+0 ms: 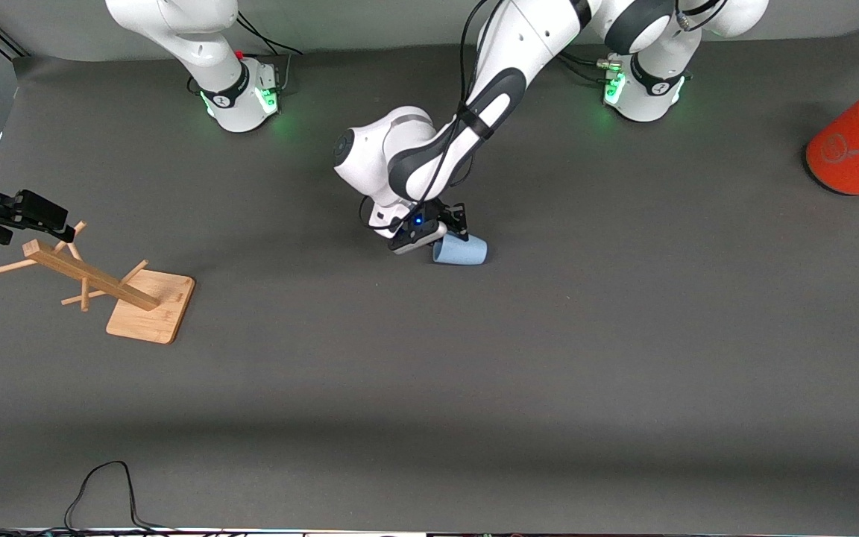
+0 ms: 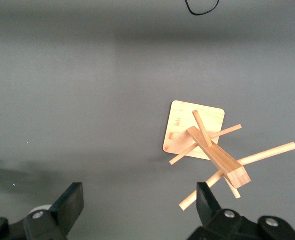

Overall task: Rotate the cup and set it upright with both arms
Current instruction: 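Rotate the held cup upright with the left gripper, then set the cup down upright and open the left gripper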

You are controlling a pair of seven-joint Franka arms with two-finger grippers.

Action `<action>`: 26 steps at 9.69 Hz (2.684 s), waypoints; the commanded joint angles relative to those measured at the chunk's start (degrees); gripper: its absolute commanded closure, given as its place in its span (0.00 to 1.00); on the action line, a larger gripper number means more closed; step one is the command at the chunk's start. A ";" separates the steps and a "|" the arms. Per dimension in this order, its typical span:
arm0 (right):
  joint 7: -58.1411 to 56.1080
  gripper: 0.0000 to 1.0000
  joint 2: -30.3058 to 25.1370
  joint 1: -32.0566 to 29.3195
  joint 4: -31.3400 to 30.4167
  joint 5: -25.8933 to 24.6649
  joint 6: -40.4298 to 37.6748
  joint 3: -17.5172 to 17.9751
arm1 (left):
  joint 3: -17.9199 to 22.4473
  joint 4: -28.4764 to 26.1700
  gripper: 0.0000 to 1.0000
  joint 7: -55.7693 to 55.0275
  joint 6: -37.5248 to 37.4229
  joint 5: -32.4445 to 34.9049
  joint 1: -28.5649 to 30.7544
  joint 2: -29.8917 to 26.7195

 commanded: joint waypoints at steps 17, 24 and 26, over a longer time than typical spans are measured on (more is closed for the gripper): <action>-1.60 0.00 0.06 0.75 0.76 -0.49 -1.13 -0.50 | 0.68 -37.35 1.00 11.22 35.79 -32.96 21.26 -27.74; -1.60 0.00 0.41 0.75 1.11 -0.58 -1.04 -0.41 | 0.68 -37.17 0.70 11.57 38.25 -32.79 21.00 -23.00; -1.52 0.00 0.32 0.75 0.93 -0.67 -1.04 -0.41 | 0.68 -37.00 0.51 12.18 38.16 -32.61 21.09 -22.55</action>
